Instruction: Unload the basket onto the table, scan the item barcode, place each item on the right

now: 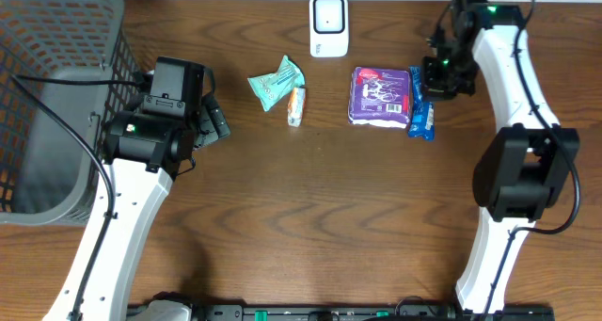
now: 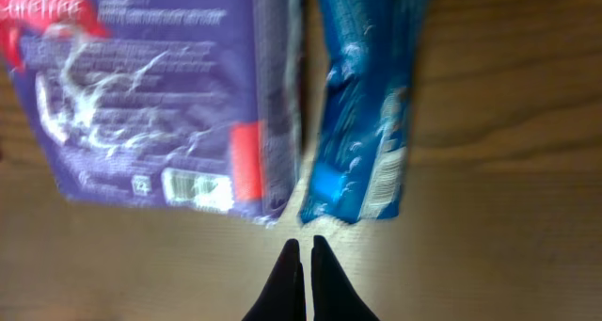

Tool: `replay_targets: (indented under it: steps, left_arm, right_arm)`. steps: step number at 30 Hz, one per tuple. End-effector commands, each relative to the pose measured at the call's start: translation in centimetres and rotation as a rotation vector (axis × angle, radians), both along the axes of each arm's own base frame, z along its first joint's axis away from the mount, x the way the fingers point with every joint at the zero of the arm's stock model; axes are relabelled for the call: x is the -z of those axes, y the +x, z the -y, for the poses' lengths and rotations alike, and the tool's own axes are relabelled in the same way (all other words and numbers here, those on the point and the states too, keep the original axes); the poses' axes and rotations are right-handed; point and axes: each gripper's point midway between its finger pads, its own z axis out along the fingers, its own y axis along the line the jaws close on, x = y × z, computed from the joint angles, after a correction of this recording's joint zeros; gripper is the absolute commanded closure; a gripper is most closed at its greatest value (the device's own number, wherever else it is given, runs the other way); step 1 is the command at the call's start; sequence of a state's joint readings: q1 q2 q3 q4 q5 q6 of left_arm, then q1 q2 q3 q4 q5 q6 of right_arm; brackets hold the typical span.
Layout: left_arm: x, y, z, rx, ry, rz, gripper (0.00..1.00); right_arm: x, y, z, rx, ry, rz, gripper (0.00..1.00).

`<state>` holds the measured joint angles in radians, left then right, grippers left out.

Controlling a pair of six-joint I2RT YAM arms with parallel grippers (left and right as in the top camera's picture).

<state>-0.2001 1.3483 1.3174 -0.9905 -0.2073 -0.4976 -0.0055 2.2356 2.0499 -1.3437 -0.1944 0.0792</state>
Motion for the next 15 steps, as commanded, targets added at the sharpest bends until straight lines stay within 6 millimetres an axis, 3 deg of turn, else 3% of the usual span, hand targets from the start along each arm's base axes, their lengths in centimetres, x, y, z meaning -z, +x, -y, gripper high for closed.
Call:
replay_targets:
  steps: [1,9,15]
  left_arm:
    - [0.0,0.0,0.0,-0.008,-0.008,-0.003,0.02]
    - [0.0,0.0,0.0,-0.008,-0.008,-0.003,0.02]
    - [0.0,0.0,0.0,-0.008,-0.008,-0.003,0.02]
  right_arm:
    - [0.6,-0.2,-0.8,-0.028,0.063,0.014,0.99]
    - [5.7,1.2,-0.9,-0.005,0.067,0.085,0.99]
    - [7.5,1.0,2.4,0.013,-0.119,0.087,0.99]
